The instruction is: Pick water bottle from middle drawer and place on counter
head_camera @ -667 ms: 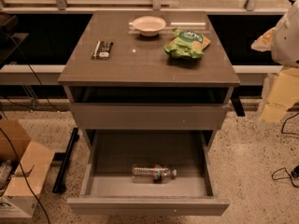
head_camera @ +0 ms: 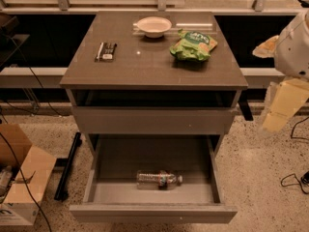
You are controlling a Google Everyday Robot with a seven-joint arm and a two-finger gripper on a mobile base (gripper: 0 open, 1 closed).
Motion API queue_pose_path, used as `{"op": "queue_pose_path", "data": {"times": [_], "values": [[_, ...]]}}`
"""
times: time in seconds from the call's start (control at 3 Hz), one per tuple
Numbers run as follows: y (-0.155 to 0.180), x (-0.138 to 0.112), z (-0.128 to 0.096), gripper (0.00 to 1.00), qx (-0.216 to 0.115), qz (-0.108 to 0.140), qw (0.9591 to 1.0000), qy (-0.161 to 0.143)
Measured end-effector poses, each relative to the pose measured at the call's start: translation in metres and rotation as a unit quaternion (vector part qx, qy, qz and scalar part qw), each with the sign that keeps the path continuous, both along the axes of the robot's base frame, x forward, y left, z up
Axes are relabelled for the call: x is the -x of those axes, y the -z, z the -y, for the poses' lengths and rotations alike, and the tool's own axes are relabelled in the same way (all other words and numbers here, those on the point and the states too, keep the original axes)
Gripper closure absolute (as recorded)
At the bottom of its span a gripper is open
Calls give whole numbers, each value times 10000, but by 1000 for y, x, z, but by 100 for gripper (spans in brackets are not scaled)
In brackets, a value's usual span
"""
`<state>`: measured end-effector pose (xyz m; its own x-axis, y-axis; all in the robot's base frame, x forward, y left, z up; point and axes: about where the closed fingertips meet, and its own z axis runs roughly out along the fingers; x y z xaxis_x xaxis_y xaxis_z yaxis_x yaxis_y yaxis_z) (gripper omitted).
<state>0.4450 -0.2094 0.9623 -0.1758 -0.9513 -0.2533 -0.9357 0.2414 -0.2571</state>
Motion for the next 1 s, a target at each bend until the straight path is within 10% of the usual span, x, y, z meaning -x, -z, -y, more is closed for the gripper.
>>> {"op": "queue_pose_path", "data": {"times": [1.0], "values": [[89,-27,-58,0,-1095,492,9921,-367]]}}
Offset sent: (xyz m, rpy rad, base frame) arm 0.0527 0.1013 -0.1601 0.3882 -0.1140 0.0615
